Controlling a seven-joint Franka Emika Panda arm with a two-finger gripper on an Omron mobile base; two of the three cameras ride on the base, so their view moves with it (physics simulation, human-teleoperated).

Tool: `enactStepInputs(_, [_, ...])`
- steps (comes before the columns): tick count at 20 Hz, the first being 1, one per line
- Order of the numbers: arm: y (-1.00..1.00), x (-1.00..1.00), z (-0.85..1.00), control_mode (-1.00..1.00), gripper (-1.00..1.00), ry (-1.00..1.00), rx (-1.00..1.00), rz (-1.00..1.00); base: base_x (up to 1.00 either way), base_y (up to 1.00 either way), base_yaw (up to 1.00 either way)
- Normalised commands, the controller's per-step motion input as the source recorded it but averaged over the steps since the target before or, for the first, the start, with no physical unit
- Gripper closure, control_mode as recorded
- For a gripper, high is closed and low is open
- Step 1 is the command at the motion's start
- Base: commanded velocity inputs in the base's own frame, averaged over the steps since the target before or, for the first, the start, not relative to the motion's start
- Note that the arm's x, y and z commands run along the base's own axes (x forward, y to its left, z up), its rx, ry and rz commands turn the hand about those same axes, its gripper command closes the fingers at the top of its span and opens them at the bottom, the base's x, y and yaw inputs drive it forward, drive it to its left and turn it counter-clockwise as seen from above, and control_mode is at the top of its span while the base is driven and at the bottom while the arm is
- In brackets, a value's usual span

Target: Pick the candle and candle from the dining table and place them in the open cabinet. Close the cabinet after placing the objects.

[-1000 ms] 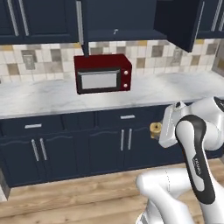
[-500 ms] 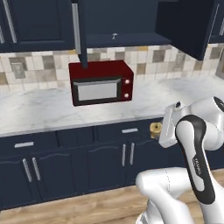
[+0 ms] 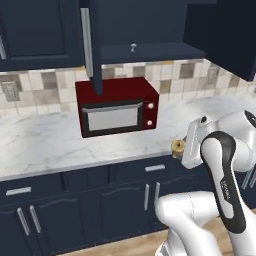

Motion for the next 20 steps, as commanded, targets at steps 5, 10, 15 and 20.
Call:
enactStepInputs(5, [0.00, 0.00, 0.00, 1.00, 1.00, 0.00, 0.00, 0.00, 0.62, 0.00, -0.04])
enactStepInputs(10, [0.00, 0.00, 0.00, 1.00, 1.00, 0.00, 0.00, 0.00, 0.57, 0.00, -0.03])
enactStepInputs(15, [0.00, 0.00, 0.00, 1.00, 1.00, 0.00, 0.00, 0.00, 0.48, 0.00, -0.02])
enactStepInputs(20, [0.00, 0.00, 0.00, 1.00, 1.00, 0.00, 0.00, 0.00, 0.41, 0.00, -0.01])
